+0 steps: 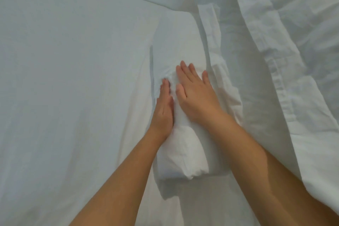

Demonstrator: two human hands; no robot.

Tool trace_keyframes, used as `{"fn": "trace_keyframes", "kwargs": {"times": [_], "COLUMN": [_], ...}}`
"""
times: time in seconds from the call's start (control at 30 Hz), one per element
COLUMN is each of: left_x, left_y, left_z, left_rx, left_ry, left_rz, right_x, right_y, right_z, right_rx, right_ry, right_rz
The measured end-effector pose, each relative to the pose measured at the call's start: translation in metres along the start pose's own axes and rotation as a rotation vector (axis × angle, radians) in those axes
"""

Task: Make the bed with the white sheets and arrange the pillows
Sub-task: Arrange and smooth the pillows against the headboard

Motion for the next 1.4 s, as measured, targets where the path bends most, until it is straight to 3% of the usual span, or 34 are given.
{"fn": "trace_keyframes", "kwargs": {"times": [0.13, 0.43, 0.6, 0.73, 0.9, 1.0, 1.07, 1.27, 1.4], "left_x": [-0.003, 0.016, 0.007, -0.014, -0.032, -0.042, -0.045, -0.031, -0.039], "left_y": [-0.006, -0.086, -0.119, -0.16, -0.175, -0.174, -0.172, -0.165, -0.155], "left_z": [0.0, -0.022, -0.038, -0.033, -0.039, -0.041, -0.036, -0.032, -0.046], "left_rx": [-0.015, -0.196, -0.239, -0.2, -0.213, -0.209, -0.218, -0.333, -0.452], "left_ry": [0.136, 0.178, 0.126, 0.262, 0.294, 0.271, 0.244, 0.178, 0.064], "left_rz": [0.015, -0.008, -0.222, -0.376, -0.487, -0.447, -0.407, -0.416, -0.378], "right_x": [0.005, 0.016, 0.026, 0.043, 0.08, 0.124, 0.15, 0.167, 0.173], "right_y": [0.006, -0.048, -0.104, -0.155, -0.212, -0.259, -0.279, -0.239, -0.209], "right_z": [0.005, -0.002, -0.014, -0.019, -0.024, -0.031, -0.03, -0.02, -0.016], "right_rx": [0.04, 0.082, 0.113, 0.161, 0.178, 0.285, 0.35, 0.423, 0.437], "right_ry": [-0.126, -0.131, -0.092, -0.05, 0.158, 0.441, 0.501, 0.665, 0.65], "right_rz": [0.01, 0.022, 0.017, 0.088, 0.202, 0.115, 0.035, 0.024, -0.105]}}
Point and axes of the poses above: each hand's wrist, its own y-axis towards the middle knuckle, its own x-axis out of the palm, z = x × y, the point moved 5 cm from there along y, towards the middle knuckle, and after that the axes turned 9 degrees about y, right-handed, at the moved point
